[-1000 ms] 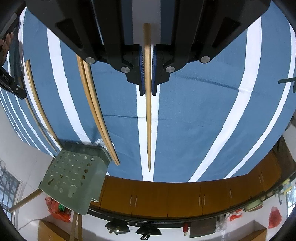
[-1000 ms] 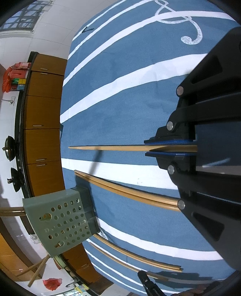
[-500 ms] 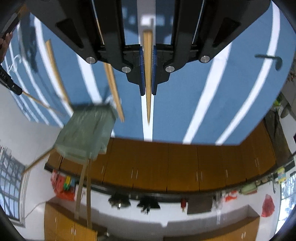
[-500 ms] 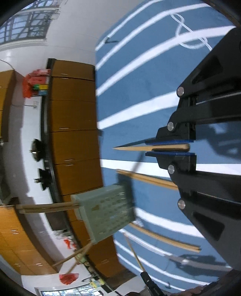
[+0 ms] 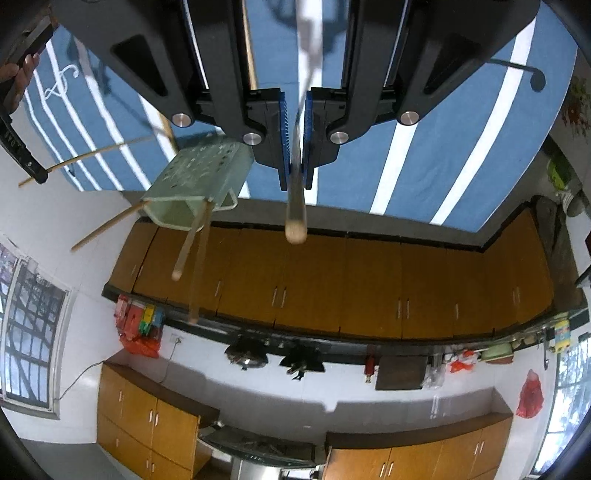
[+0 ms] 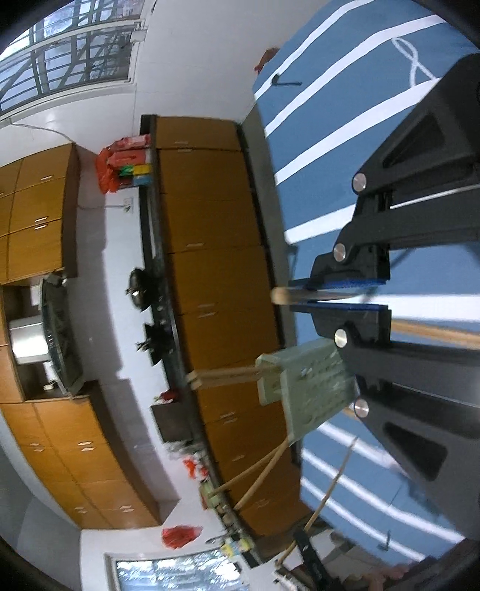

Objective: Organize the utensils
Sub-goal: 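Lift both held chopsticks and lower them upright into the green holder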

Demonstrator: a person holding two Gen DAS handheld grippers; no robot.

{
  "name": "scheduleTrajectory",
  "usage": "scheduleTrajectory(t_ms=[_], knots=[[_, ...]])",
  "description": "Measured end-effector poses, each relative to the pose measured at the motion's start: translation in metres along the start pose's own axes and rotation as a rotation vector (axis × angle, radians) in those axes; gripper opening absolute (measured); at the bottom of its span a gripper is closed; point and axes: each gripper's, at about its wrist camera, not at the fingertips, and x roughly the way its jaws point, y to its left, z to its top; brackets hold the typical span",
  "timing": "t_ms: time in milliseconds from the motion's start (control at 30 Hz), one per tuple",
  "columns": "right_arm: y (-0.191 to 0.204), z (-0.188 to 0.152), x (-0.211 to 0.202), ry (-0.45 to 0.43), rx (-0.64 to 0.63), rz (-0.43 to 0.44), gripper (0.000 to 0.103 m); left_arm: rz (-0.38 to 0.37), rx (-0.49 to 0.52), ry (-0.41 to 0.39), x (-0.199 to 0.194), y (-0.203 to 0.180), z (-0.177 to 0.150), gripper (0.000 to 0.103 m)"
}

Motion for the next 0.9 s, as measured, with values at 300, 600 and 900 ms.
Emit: scheduleTrajectory(t_ms=[300,600,900], knots=[[0.025,0.054,-0.033,-0.096,0.047,0.207,0.007,-0.1,0.072,-0.097,-0.031,-0.042,0.03,0.007],[0.048,0.086,-0.033,-0.198,0.047,0.227,0.007,-0.153,0.066,-0.217,-0.038,-0.072,0.063,0.007],[0.056,0.089,0.015,-0.159,0.036,0.163,0.007,-0.124,0.041,-0.297,-0.01,-0.083,0.076,0.007]])
